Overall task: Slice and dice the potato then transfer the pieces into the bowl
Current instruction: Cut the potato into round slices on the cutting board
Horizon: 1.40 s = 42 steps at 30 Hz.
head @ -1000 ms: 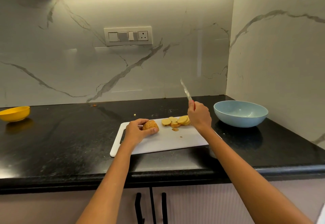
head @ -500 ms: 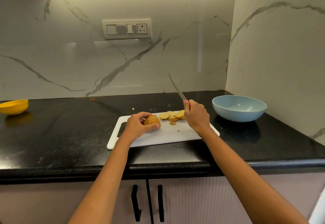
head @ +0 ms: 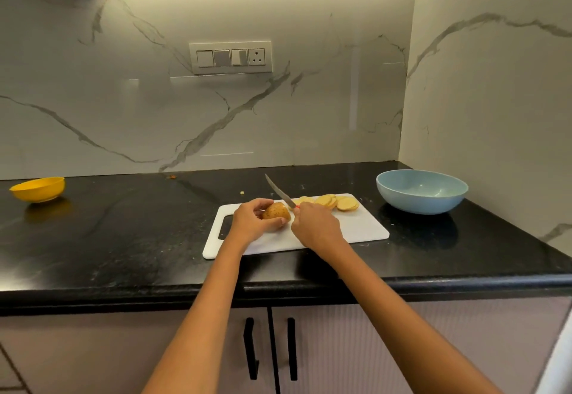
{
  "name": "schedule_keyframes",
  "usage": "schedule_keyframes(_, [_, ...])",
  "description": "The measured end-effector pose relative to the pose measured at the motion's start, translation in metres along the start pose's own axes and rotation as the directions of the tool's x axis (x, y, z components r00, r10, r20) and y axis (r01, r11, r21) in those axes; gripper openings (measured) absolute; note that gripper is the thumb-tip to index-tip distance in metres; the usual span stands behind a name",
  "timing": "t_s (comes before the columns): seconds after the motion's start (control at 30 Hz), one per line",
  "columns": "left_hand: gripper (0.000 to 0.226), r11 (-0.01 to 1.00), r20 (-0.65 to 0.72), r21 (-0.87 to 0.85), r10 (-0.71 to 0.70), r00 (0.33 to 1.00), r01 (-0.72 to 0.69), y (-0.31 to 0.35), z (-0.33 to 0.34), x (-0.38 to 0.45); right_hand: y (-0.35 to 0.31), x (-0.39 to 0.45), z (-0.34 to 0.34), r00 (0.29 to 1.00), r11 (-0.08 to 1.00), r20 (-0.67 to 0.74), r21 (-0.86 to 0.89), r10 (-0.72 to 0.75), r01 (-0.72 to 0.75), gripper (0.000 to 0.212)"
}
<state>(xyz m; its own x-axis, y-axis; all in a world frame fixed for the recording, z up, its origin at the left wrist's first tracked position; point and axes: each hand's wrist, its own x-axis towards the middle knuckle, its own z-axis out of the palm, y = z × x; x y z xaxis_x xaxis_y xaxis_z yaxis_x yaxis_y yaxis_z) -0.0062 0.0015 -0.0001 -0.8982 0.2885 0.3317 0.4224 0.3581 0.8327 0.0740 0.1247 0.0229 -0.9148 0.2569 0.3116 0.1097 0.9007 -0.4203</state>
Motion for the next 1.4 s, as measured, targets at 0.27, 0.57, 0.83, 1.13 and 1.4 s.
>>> schedule_keyframes(0.27, [0.055,1.000,-0.046,0.019,-0.021,0.999,0.022,-0.002,0.003,0.003,-0.009,-0.010,-0.009,0.996,0.990,0.069,-0.134,0.060,-0.050,0.027])
schedule_keyframes(0.57, [0.056,1.000,-0.048,-0.007,-0.018,0.999,0.018,-0.005,0.001,0.004,-0.019,-0.017,-0.013,0.995,0.981,0.091,-0.194,0.045,-0.027,0.026])
schedule_keyframes(0.83, [0.055,1.000,-0.049,0.027,-0.004,0.999,0.005,-0.006,0.001,0.006,-0.028,-0.012,-0.005,0.996,0.955,0.092,-0.298,0.023,0.005,0.026])
schedule_keyframes(1.13, [0.059,0.999,-0.034,0.028,-0.016,0.999,0.017,-0.005,0.000,0.006,-0.016,-0.022,-0.016,0.976,0.961,0.209,-0.278,0.056,0.004,0.027])
schedule_keyframes(1.4, [0.061,0.999,-0.027,0.041,-0.022,0.999,0.023,-0.004,-0.001,0.005,-0.022,-0.011,-0.012,0.965,0.958,0.258,-0.285,0.053,0.024,0.029])
